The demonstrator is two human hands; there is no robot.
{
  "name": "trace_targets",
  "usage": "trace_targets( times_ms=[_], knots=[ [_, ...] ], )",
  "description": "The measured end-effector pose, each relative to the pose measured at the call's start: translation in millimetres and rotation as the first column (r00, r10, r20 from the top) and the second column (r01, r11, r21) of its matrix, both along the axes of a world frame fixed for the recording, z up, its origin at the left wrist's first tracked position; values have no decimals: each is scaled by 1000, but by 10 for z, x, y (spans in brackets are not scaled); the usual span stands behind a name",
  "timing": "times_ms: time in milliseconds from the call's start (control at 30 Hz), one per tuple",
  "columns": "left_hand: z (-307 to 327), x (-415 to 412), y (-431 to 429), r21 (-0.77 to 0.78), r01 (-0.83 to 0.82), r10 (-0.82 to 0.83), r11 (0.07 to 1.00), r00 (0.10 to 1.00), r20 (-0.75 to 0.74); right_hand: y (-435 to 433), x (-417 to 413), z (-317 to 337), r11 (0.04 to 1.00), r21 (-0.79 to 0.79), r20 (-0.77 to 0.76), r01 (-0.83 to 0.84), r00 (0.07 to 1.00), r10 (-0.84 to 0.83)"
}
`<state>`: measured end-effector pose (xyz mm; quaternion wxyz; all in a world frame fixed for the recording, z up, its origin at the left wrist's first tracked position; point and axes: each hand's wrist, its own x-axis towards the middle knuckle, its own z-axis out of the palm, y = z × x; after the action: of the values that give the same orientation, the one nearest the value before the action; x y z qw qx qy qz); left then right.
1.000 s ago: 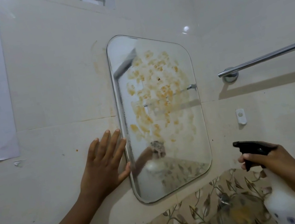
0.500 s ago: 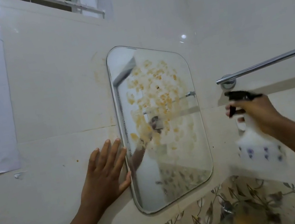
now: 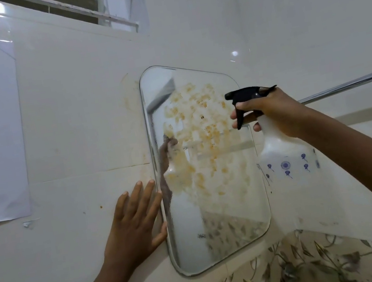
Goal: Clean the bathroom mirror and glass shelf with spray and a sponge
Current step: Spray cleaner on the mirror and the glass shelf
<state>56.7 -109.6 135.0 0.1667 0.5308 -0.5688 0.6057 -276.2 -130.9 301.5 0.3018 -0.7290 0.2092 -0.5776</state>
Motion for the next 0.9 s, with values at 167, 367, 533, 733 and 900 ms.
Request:
trace_targets(
  times_ms=[167, 367, 533, 733, 900],
  knots=[
    [8, 5, -5, -2, -2, 2, 1000, 1000, 6, -14, -40, -129, 1000, 10, -45, 13, 999, -13],
    [6, 12, -15, 13, -24, 24, 1000, 1000, 4, -289, -426, -311, 967, 182, 227, 176, 950, -216],
    [-1, 12, -15, 6, -37, 37, 999, 999, 11, -520, -577, -618, 917, 302, 264, 261, 901, -343],
    [9, -21, 27, -12, -21, 21, 1000, 1000, 2, -130, -536, -978, 962, 247, 259, 112, 949, -177],
    [-32, -56, 141, 39, -53, 53, 998, 998, -14, 276, -322, -1618, 893, 441, 160, -92, 987, 23]
  ],
)
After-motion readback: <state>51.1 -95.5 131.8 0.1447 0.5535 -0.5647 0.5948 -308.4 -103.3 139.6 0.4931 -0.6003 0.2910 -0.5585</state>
